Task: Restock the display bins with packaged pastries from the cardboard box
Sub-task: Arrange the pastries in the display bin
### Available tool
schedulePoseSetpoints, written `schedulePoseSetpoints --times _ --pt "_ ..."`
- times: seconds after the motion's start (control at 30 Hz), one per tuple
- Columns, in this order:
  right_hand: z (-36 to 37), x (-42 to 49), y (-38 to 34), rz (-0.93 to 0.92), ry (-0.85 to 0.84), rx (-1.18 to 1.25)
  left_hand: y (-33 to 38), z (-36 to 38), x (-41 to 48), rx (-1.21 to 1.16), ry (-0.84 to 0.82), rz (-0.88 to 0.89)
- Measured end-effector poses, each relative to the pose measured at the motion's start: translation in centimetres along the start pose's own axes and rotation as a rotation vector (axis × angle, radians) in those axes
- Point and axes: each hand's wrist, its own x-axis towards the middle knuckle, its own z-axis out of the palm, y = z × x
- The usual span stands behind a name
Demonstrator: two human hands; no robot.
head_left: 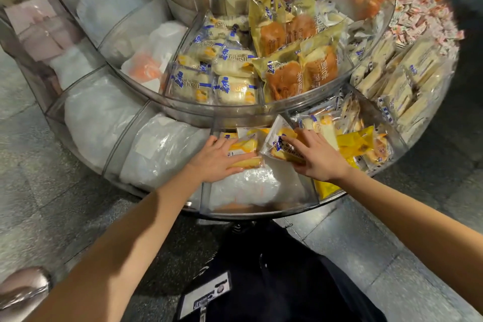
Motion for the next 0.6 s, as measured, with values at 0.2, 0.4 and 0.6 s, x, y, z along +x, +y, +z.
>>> schedulePoseSetpoints --times 0.2,0.4,0.6 --pt "0.0 0.0 -0.3 0.02 0.013 0.004 0.7 0.1 -0.5 0.011 -0.017 -0.063" --pt "-0.2 0.2 -0.5 -0.01 0.008 -0.009 -0.1 1.1 -0.2 -0.04 0.048 -0.082" --pt "0.0 1.3 -1.7 -0.18 -0.028 -0.052 -1.1 0.7 -0.8 -0.041 0.04 -0.092"
